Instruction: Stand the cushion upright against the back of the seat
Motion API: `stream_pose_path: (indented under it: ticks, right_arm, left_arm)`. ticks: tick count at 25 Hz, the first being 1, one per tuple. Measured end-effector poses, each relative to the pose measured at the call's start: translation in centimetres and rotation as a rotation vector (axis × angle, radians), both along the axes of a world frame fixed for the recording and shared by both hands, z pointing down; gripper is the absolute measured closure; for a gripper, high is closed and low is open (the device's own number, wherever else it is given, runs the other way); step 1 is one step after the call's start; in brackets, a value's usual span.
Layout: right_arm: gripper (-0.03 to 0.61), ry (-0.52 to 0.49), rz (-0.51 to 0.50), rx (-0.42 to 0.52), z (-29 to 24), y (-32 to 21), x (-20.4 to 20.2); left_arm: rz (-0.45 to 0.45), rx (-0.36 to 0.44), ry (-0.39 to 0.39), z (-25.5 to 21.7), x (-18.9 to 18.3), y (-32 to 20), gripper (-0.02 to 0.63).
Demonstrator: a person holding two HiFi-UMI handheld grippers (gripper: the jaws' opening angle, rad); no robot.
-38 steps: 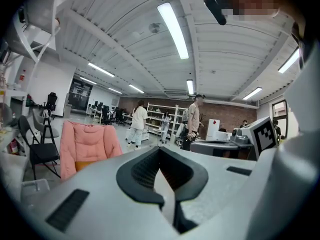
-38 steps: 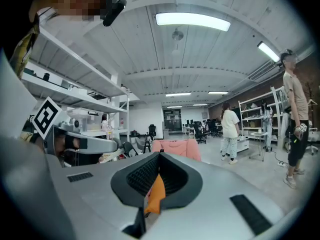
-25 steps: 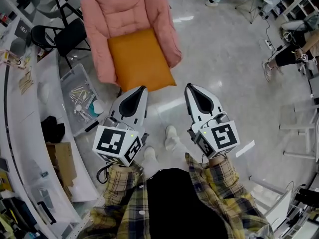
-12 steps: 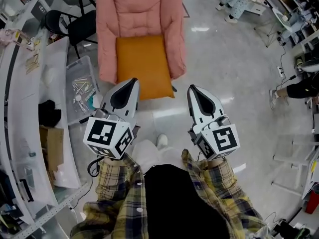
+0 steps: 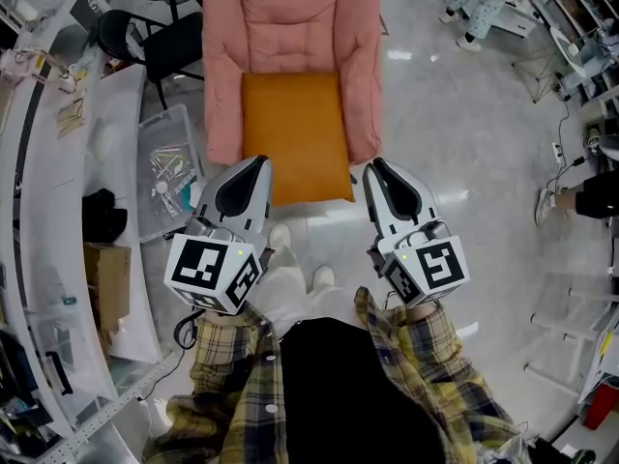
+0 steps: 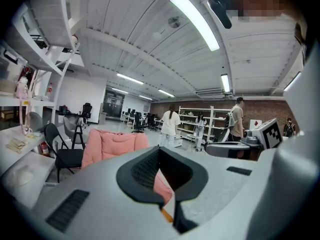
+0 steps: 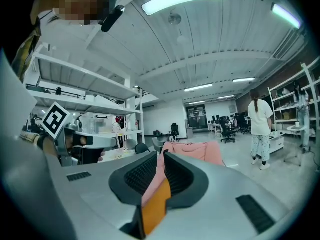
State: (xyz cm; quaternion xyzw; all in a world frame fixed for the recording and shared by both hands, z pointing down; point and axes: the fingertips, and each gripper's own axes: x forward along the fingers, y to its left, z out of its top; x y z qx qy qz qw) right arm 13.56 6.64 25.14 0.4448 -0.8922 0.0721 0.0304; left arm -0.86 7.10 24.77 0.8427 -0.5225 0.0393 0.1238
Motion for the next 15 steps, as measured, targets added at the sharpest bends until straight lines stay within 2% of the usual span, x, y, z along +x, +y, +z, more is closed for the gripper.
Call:
stream_pose_path:
  ticks: [8,15]
  right_arm:
    - [0.529,0.000,0.052,-0.011,0.8,-6.4,-5.3]
    - [0.529,0.020,0.123,-0.041,2.3,-10.2,-7.9]
  left_arm:
    - [0.065,0.009,0.004,0.0,-4.7,-7.0,0.611]
    - [0.127,-0.023,0.007,1.5,-7.4,-11.2,0.611]
